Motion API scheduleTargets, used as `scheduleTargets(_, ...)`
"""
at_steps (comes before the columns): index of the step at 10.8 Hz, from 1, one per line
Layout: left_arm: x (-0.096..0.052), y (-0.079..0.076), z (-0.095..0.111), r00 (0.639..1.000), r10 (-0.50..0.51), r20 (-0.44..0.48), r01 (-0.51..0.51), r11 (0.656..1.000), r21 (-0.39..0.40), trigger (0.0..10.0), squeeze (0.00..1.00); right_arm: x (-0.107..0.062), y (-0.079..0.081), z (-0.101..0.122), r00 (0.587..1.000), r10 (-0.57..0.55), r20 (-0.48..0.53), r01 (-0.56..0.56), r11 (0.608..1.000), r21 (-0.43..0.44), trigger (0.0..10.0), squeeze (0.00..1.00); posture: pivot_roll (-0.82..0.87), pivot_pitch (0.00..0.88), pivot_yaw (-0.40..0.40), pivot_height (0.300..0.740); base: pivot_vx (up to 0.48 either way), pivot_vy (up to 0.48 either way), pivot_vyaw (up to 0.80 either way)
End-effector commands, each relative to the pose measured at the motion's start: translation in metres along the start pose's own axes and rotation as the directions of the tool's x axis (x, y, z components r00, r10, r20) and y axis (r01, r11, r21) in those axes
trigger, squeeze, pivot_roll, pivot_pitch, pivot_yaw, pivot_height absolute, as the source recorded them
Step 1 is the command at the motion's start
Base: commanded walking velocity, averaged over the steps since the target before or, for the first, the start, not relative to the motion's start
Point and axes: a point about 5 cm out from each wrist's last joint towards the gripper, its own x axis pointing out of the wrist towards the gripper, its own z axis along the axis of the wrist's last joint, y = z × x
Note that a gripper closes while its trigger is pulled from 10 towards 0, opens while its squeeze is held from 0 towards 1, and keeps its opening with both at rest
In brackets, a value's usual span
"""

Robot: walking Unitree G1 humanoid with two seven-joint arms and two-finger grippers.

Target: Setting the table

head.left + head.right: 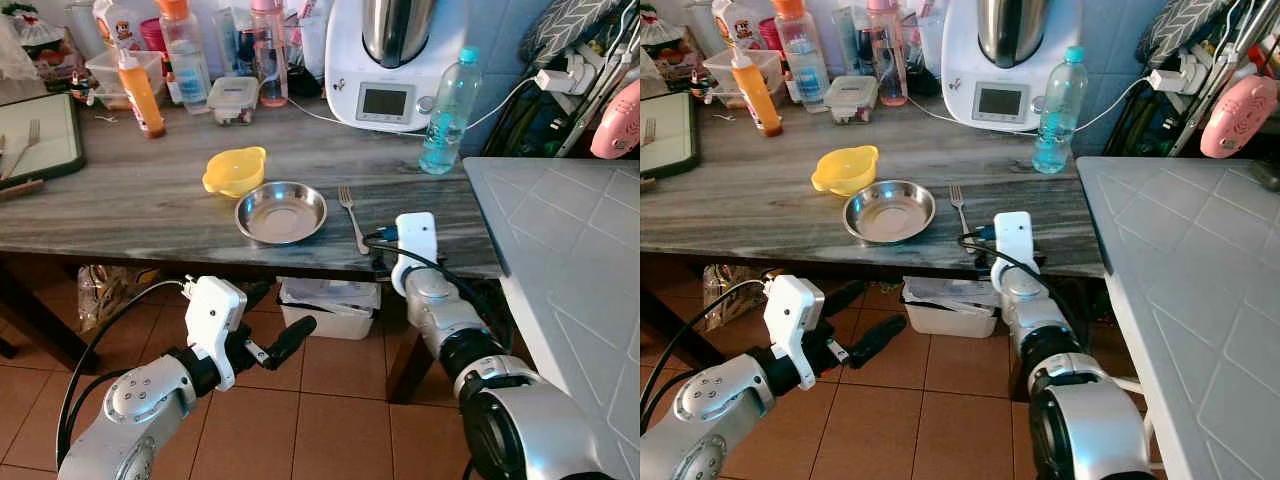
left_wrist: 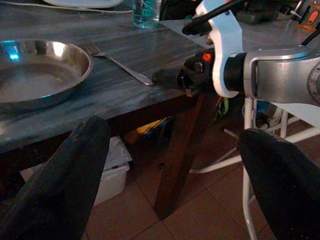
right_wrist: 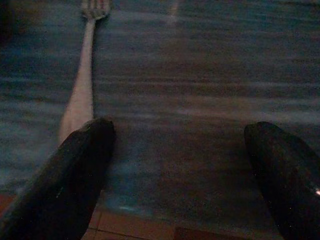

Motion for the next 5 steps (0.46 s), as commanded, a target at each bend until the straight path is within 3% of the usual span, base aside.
scheduleTargets(1,-0.002,0.0,0.003,1.0,0.008,0.001,-0.008,1.0,0.009,10.0,0.0,-0.001,0.015,-0.008,0.997,0.068,-0.044,-0.069,0.998,-0.01,10.0,0.0,0.2,0.076,0.013,0.74,0.0,0.0,0.0)
scheduleTargets(5,-0.001,0.0,0.003,1.0,0.007,0.004,-0.007,1.0,0.011,10.0,0.0,-0.004,0.029,-0.012,0.991,0.125,-0.04,-0.125,0.992,-0.012,10.0,0.0,0.2,0.075,0.017,0.74,0.0,0.0,0.0)
